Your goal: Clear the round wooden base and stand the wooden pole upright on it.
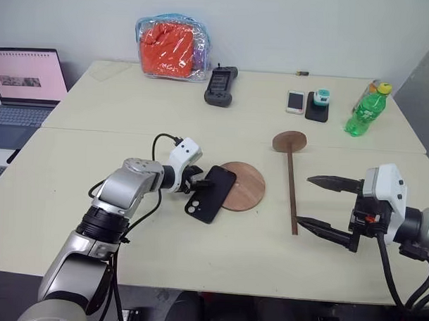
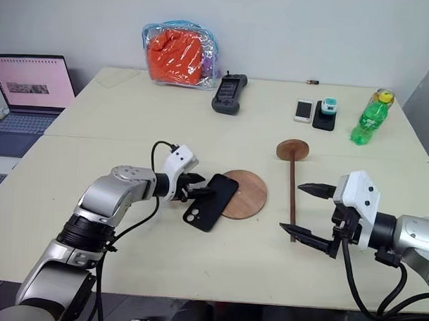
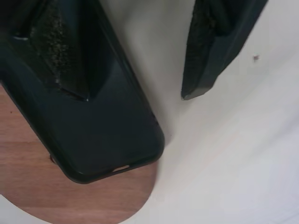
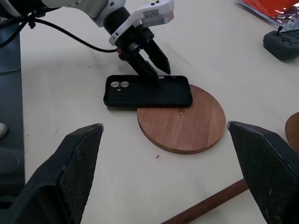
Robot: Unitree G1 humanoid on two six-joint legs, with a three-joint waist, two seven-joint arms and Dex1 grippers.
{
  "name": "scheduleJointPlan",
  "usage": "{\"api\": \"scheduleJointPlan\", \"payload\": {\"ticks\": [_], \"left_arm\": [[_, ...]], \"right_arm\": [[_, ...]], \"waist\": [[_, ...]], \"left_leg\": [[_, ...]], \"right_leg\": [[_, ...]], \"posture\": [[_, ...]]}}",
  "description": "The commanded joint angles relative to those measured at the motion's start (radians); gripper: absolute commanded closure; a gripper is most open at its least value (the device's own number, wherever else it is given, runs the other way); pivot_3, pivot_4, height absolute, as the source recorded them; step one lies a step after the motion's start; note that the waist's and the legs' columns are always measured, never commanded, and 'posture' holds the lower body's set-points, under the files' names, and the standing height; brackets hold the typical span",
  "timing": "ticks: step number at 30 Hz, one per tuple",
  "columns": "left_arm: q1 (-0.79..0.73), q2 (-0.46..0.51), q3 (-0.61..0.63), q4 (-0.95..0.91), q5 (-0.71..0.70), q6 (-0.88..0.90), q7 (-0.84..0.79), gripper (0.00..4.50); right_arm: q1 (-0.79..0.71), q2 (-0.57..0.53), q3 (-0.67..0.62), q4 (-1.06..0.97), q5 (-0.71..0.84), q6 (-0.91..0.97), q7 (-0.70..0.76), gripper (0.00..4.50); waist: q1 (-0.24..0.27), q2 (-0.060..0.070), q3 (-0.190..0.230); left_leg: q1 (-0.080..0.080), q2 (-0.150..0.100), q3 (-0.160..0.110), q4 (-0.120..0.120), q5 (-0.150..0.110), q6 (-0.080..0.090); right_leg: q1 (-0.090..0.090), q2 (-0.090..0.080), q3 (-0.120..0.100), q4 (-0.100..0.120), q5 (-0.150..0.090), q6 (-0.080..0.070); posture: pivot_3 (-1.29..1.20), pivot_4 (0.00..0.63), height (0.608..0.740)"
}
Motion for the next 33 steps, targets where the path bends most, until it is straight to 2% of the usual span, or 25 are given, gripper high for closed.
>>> {"api": "scheduleJointPlan", "payload": {"ticks": [1,6,12,17,22,29,33], "left_arm": [[-0.013,0.005,-0.011,-0.036,0.004,0.012,-0.018,2.22],[-0.015,0.012,-0.012,-0.032,0.012,0.009,-0.027,3.37],[-0.017,0.022,0.007,-0.043,-0.001,0.007,-0.043,4.46],[-0.021,0.042,0.056,-0.064,-0.032,0.025,-0.055,4.46],[-0.040,0.100,0.202,-0.004,-0.080,0.069,-0.022,4.46],[-0.115,0.175,0.516,0.450,-0.074,-0.046,0.206,4.46],[-0.135,0.213,0.612,0.666,-0.066,-0.151,0.298,4.46]], "right_arm": [[-0.004,-0.008,-0.013,-0.028,0.021,-0.006,0.000,0.00],[-0.006,-0.010,-0.012,-0.027,0.023,-0.008,0.003,0.00],[-0.008,-0.016,-0.013,-0.020,0.020,-0.011,0.010,0.00],[-0.019,-0.024,-0.008,-0.006,0.018,-0.014,0.020,0.00],[-0.082,-0.032,0.034,0.021,0.025,-0.017,0.043,0.00],[-0.317,0.013,0.214,0.086,0.051,-0.014,0.085,0.00],[-0.431,0.051,0.317,0.138,0.019,-0.024,0.131,0.00]], "waist": [[0.000,0.000,0.000],[0.000,0.000,0.000],[0.000,0.000,0.000],[0.000,0.000,0.000],[-0.004,0.000,0.000],[-0.009,0.000,0.000],[-0.006,-0.001,0.000]], "left_leg": [[0.000,0.000,0.000,0.000,0.000,0.000],[0.000,0.000,0.000,0.000,0.000,0.000],[0.000,0.000,0.000,0.000,0.000,0.000],[0.000,0.000,0.000,0.000,0.000,0.000],[0.001,0.000,0.000,0.001,0.000,0.000],[0.002,0.001,0.000,0.000,0.000,0.000],[-0.001,0.001,0.000,0.000,0.000,0.000]], "right_leg": [[0.000,0.000,0.000,0.000,0.000,0.000],[0.000,0.000,0.000,0.001,0.000,0.000],[0.000,0.000,0.000,0.001,0.000,0.000],[0.000,0.000,0.000,0.001,0.000,0.000],[0.000,0.000,0.000,0.002,0.000,0.000],[-0.003,0.000,-0.001,0.004,0.000,0.000],[-0.007,-0.002,-0.001,0.005,0.000,0.000]], "posture": [[0.00,0.150,0.740],[0.00,0.150,0.740],[0.00,0.150,0.740],[0.00,0.150,0.740],[0.00,0.150,0.740],[0.00,0.150,0.740],[0.00,0.150,0.740]]}}
